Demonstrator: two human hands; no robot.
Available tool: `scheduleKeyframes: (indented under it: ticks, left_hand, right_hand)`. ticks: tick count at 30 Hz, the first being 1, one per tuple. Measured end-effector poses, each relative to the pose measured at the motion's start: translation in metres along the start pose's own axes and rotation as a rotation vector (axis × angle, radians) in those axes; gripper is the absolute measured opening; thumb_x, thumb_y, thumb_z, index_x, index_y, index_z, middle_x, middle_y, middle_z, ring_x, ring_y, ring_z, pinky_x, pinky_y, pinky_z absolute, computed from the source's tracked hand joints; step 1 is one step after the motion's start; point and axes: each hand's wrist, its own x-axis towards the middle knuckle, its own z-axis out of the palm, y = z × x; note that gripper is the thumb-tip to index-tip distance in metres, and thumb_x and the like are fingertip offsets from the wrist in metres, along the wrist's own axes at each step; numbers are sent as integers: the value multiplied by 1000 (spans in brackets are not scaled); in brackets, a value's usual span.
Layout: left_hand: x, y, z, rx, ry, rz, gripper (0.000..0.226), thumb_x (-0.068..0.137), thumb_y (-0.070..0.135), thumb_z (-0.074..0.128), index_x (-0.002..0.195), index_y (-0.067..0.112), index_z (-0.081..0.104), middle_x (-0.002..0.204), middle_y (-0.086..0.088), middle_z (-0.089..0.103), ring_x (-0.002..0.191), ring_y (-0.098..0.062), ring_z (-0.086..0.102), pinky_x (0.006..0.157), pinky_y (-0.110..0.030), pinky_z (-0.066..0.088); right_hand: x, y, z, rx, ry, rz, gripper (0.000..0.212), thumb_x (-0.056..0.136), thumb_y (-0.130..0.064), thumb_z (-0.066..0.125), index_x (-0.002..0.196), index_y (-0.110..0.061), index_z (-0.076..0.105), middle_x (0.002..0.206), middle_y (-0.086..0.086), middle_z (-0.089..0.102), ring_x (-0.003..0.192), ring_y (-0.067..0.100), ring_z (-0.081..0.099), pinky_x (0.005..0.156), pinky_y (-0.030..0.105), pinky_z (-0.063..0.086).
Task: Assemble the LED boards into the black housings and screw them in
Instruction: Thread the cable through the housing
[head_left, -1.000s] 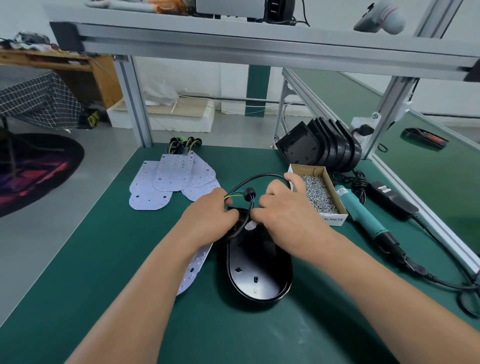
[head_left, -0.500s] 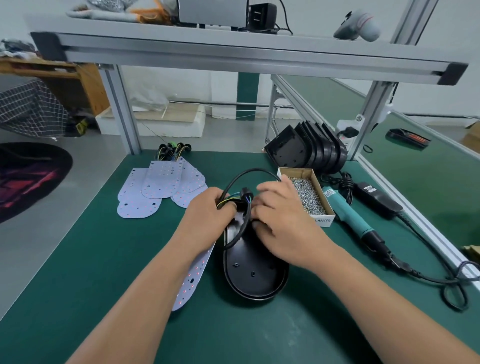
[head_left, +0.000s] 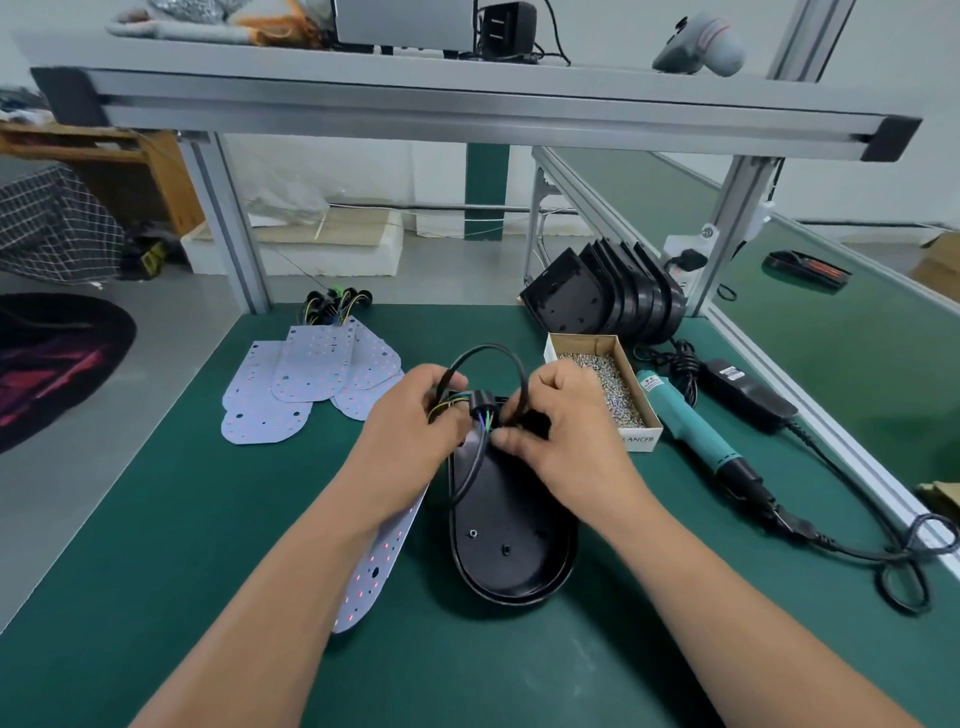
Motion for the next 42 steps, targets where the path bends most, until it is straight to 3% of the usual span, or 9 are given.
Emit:
scheduleKeyframes:
  ticks: [7,13,16,21,26,29,33,37,42]
  left_hand:
    - [-2,3,1,-19,-39,8,35,99,2,66,118,31,71,100,22,78,90,8,67,79,-6,48]
    - [-4,6,-8,-13,-97,123,51,102,5,59,115,54,64,99,33,73,92,11,62,88,-4,43]
    - [-5,4,-8,-33,-146,106,48,94,13,54,119,53,63,79,21,60,79,-5,49,83,-16,43]
    - [-7,8,-2,13,-196,174,40,86,15,53,109,45,67,80,16,64,79,-8,54,83,-25,49]
    - [-3,6,-3,159,-188,123,39,88,45,54,113,16,60,92,-8,72,83,-33,60,85,-56,53]
    - [-5,2,-3,275,-127,44,42,83,61,50,100,23,54,76,8,62,63,-13,47,64,-38,46]
    - [-5,-3,0,293,13,-23,61,74,67,59,123,37,39,112,16,49,80,15,56,67,-22,39]
    - [-2,-14,2,242,8,-43,86,84,43,70,157,35,25,126,11,49,78,4,63,70,-23,44]
    - [4,-19,1,55,-80,-91,92,75,36,73,158,34,32,99,17,75,81,-8,73,80,-28,54]
  right_hand:
    - [12,26,-17,1092,97,447,30,102,-22,54,128,-17,68,130,9,74,127,31,67,103,49,53]
    - [-14,32,-13,803,-347,228,38,90,-17,68,124,-33,77,123,-2,77,116,15,73,92,30,60]
    - [-16,19,-16,702,-351,126,41,86,-21,70,112,-52,76,111,-25,77,103,-7,70,82,14,56]
    - [-18,27,-20,652,-286,115,21,96,-6,66,102,-23,77,96,1,78,93,9,70,82,27,58]
    - [-18,17,-18,809,-248,76,12,96,-16,71,100,-23,78,89,-7,75,80,7,67,68,20,52]
    - [-15,23,-15,767,-205,128,12,100,-17,69,106,-10,76,93,7,73,85,18,64,72,34,49]
    - [-17,30,-12,780,-224,243,28,102,-33,66,105,-6,72,82,16,58,77,28,42,62,38,29]
    - [-19,30,-8,730,-290,335,18,105,-28,62,103,-15,75,79,13,60,76,28,43,59,33,27]
    - [-21,23,-7,647,-330,369,18,106,-28,64,101,-19,79,88,5,76,76,18,60,67,35,44]
